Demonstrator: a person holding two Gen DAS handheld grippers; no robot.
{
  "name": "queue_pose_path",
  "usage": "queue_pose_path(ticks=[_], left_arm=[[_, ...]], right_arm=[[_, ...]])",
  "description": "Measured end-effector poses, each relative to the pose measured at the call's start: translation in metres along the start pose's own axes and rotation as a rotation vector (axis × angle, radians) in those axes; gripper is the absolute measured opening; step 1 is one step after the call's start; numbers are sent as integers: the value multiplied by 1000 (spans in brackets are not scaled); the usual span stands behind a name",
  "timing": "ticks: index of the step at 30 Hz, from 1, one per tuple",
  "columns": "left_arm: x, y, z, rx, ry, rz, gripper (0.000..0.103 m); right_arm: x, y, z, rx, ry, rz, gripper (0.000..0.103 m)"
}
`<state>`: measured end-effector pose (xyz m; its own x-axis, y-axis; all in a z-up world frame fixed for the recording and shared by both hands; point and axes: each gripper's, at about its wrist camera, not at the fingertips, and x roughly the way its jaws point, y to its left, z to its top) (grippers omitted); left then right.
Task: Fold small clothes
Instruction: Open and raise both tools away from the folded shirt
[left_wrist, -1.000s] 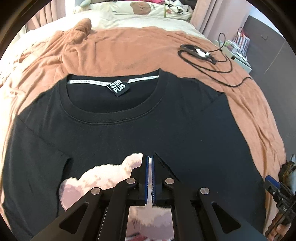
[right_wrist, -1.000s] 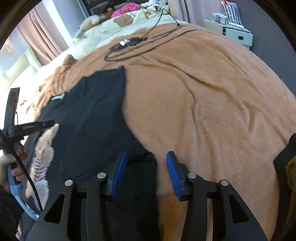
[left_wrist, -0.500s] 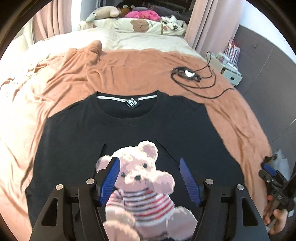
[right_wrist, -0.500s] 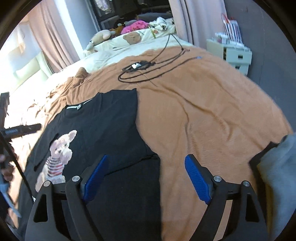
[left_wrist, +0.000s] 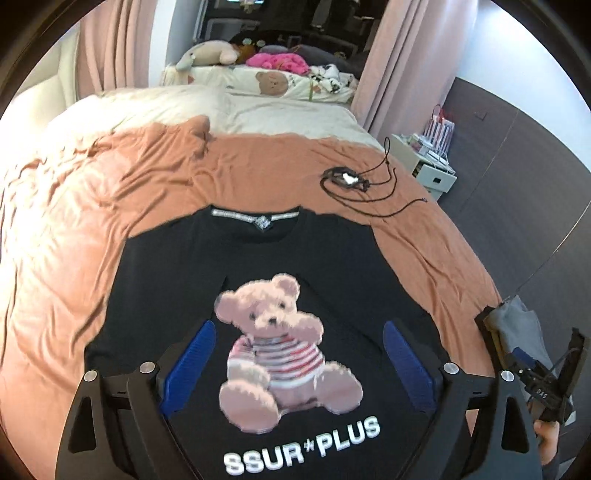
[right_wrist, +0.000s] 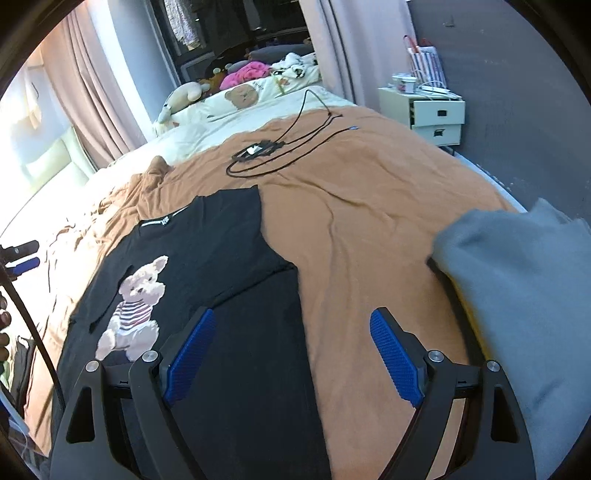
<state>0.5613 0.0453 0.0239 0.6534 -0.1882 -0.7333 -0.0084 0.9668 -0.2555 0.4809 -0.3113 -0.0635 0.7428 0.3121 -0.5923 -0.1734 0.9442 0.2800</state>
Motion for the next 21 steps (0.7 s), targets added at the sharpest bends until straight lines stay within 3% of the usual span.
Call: queue_pose_path(ticks=[3,11,21], left_arm=[[-18,7,-8,-22,-13,-10,93],[-87,37,-40,-74,-79,16,93],[-169,91,-103,-121,-117,104,93]], right_arm=[[-22,7,-1,-27,-15,-25,85],[-72,34,-22,-120,-45,13,85],[-121,20,-52,-154,-55,64,85]])
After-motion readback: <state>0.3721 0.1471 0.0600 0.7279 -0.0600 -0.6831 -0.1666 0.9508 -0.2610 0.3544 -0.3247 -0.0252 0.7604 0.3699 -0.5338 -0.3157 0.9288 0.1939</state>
